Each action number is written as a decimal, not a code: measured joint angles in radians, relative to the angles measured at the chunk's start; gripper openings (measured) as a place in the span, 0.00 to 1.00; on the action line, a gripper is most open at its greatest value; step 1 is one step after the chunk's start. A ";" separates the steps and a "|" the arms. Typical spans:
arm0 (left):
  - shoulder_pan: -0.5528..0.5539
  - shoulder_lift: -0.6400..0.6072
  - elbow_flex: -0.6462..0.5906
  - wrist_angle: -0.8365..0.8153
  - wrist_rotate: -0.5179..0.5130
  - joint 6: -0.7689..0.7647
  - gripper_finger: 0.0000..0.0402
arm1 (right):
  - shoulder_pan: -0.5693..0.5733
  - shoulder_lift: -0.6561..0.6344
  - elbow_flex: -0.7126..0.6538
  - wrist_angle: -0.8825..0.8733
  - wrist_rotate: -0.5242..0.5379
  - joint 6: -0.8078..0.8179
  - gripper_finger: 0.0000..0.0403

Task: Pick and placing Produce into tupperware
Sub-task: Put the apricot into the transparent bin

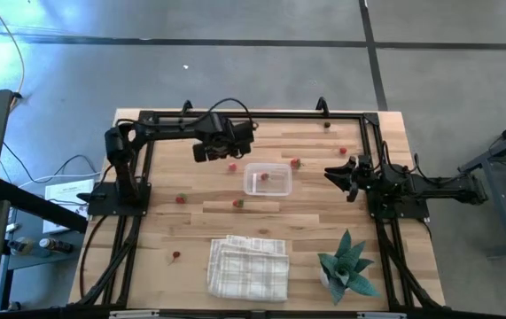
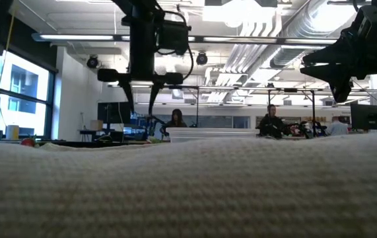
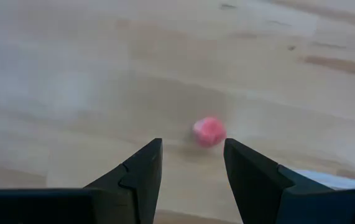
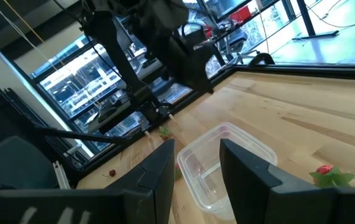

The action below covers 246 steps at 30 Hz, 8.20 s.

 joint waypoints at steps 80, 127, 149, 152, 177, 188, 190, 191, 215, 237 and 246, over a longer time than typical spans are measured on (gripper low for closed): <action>0.040 0.136 -0.139 0.153 0.251 -0.378 0.40 | 0.000 -0.001 0.000 -0.001 -0.015 0.017 0.29; 0.123 0.134 -0.192 0.207 0.197 -0.228 0.40 | 0.000 -0.001 0.000 -0.008 -0.058 -0.001 0.29; 0.124 0.136 -0.192 0.209 0.224 -0.161 0.36 | 0.000 -0.001 0.000 -0.008 -0.058 -0.012 0.29; 0.124 0.136 -0.192 0.211 0.226 -0.161 0.29 | 0.000 -0.001 0.000 -0.008 -0.058 -0.012 0.29; 0.124 0.136 -0.193 0.211 0.239 -0.108 0.28 | 0.000 -0.001 0.000 -0.008 -0.057 -0.027 0.29; 0.124 0.136 -0.193 0.211 0.249 -0.101 0.31 | 0.000 -0.001 0.000 -0.008 -0.057 -0.027 0.29; 0.124 0.136 -0.193 0.208 0.249 -0.102 0.32 | 0.000 -0.001 0.000 -0.008 -0.057 -0.027 0.29; 0.123 0.136 -0.193 0.206 0.249 -0.105 0.33 | 0.000 -0.001 0.000 -0.008 -0.057 -0.027 0.29; 0.097 0.136 -0.194 0.226 0.268 -0.103 0.36 | 0.000 -0.001 0.000 -0.008 -0.057 -0.027 0.29; 0.088 0.136 -0.193 0.232 0.276 -0.111 0.35 | 0.000 -0.001 0.000 -0.008 -0.057 -0.027 0.29; 0.088 0.136 -0.193 0.232 0.276 -0.112 0.35 | 0.000 -0.001 0.000 -0.008 -0.057 -0.027 0.29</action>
